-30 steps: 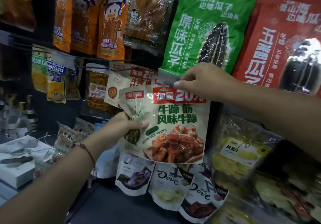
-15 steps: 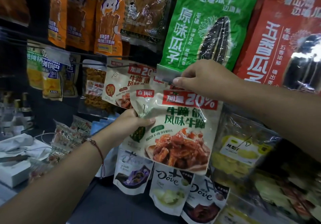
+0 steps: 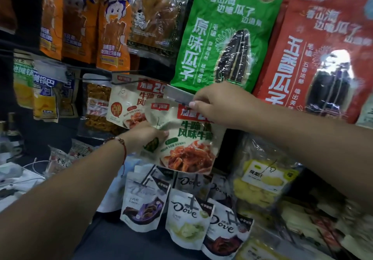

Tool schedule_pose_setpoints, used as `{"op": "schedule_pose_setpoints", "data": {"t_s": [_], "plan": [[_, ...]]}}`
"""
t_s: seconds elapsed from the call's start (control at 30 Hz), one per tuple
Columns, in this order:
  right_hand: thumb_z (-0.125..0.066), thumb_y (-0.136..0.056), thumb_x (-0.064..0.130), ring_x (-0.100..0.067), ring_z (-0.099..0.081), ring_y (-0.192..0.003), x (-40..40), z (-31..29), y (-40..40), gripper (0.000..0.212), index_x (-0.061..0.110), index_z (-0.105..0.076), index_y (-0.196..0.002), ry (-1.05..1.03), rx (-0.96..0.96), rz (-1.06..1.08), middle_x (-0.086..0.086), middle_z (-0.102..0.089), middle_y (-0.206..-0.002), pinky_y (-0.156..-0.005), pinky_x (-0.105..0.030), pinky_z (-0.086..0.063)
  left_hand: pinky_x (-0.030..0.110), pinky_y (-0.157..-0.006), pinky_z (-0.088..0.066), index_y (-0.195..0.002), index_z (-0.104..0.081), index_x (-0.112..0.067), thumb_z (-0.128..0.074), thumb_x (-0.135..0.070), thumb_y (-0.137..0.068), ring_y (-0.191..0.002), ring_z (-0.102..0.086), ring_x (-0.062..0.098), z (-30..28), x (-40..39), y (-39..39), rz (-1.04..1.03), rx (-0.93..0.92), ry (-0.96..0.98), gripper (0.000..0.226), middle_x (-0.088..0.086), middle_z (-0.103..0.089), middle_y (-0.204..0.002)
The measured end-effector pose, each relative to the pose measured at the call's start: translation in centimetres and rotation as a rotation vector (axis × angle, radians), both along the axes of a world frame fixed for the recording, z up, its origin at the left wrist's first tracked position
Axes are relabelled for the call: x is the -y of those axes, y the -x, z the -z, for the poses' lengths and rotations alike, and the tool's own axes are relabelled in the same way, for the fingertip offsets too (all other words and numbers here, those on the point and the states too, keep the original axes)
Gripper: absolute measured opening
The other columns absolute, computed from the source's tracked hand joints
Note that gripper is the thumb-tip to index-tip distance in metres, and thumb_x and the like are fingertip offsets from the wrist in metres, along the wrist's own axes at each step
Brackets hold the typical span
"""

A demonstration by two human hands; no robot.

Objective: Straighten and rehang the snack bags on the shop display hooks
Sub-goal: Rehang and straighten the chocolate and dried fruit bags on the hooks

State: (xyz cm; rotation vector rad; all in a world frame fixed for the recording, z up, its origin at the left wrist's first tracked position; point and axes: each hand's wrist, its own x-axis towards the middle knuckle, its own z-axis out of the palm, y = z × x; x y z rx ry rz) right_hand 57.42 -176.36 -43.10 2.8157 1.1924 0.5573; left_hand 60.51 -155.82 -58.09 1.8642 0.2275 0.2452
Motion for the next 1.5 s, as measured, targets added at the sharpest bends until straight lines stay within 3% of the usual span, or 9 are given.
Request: {"op": "schedule_pose_setpoints", "data": {"t_s": [0.1,0.2,0.3,0.4,0.53,0.87,1.1,1.3,1.5], "plan": [[-0.043,-0.100,0.045,-0.023,-0.066,-0.090,0.8,0.2,0.0,0.032,0.024,-0.066,-0.112,0.006,-0.054,-0.024,-0.003,-0.071,-0.100,-0.080,-0.043,-0.055,0.038,-0.089,-0.052,-0.107,-0.063,-0.017,-0.073,-0.029,-0.088,-0.097,-0.064,0.021,0.9,-0.1,-1.1,-0.051,0.047,0.019,0.025,0.002,-0.067,-0.104],[-0.044,-0.100,0.043,-0.022,-0.064,-0.091,1.7,0.9,0.4,0.030,0.028,-0.061,-0.121,0.008,-0.075,-0.028,-0.001,-0.069,-0.102,-0.082,-0.042,-0.055,0.043,-0.089,-0.055,-0.125,-0.054,-0.015,-0.076,-0.028,-0.085,-0.100,-0.066,0.023,2.0,-0.7,-0.9,-0.190,0.121,0.101,0.048,0.003,-0.067,-0.113],[-0.044,-0.101,0.042,-0.021,-0.062,-0.090,2.6,1.8,0.8,0.035,0.030,-0.050,-0.133,0.014,-0.080,-0.029,-0.001,-0.067,-0.107,-0.080,-0.041,-0.054,0.047,-0.095,-0.053,-0.132,-0.047,-0.019,-0.076,-0.029,-0.081,-0.104,-0.065,0.025,2.8,-0.9,0.5,-0.259,0.154,0.020,0.059,0.003,-0.066,-0.119],[-0.044,-0.100,0.044,-0.022,-0.061,-0.101,3.3,2.2,1.3,0.055,0.029,-0.029,-0.151,0.031,-0.079,-0.017,-0.003,-0.062,-0.126,-0.081,-0.035,-0.051,0.042,-0.093,-0.052,-0.137,-0.040,-0.018,-0.073,-0.026,-0.086,-0.107,-0.061,0.028,3.2,0.2,3.4,-0.264,0.153,-0.251,0.061,0.008,-0.060,-0.125],[-0.048,-0.099,0.044,-0.024,-0.047,-0.131,4.7,2.7,3.0,0.066,0.030,-0.015,-0.155,0.044,-0.090,-0.001,0.000,-0.038,-0.154,-0.098,-0.037,-0.045,0.045,-0.094,-0.051,-0.149,-0.026,-0.027,-0.065,-0.044,-0.088,-0.118,-0.055,0.028,3.1,1.5,8.5,-0.226,0.110,-0.574,0.074,0.006,-0.046,-0.142],[-0.055,-0.096,0.042,-0.021,-0.040,-0.138,14.8,2.7,10.4,0.069,0.028,-0.021,-0.155,0.027,-0.240,0.192,0.000,-0.031,-0.157,-0.105,-0.034,-0.039,0.049,-0.120,-0.021,-0.157,-0.005,-0.033,-0.041,-0.064,-0.095,-0.150,-0.012,0.033,-1.9,9.2,18.5,0.033,-0.101,-1.211,0.078,0.008,-0.005,-0.165],[-0.053,-0.097,0.044,-0.021,-0.026,-0.145,25.6,5.1,15.0,0.074,0.022,-0.015,-0.156,-0.064,-0.371,0.396,-0.002,-0.022,-0.161,-0.114,-0.034,-0.029,0.053,-0.118,-0.020,-0.156,-0.005,-0.036,-0.038,-0.069,-0.091,-0.149,-0.014,0.035,-6.1,18.6,19.6,0.123,-0.030,-1.334,0.080,0.010,-0.004,-0.165],[-0.044,-0.095,0.059,-0.025,-0.003,-0.151,34.1,8.8,19.6,0.081,0.026,-0.005,-0.157,-0.157,-0.485,0.546,-0.003,0.002,-0.164,-0.121,-0.044,-0.016,0.055,-0.118,-0.019,-0.156,0.000,-0.037,-0.032,-0.075,-0.090,-0.150,-0.009,0.038,-6.3,27.1,20.5,0.296,-0.078,-1.381,0.083,0.009,0.004,-0.165],[-0.041,-0.094,0.063,-0.028,-0.004,-0.150,41.2,11.1,25.2,0.080,0.027,-0.006,-0.157,-0.170,-0.461,0.679,-0.004,-0.004,-0.164,-0.120,-0.041,-0.012,0.054,-0.119,-0.014,-0.156,0.006,-0.036,-0.032,-0.075,-0.090,-0.150,0.004,0.037,-5.2,34.5,20.9,0.455,-0.075,-1.337,0.085,0.008,0.014,-0.164]]}}
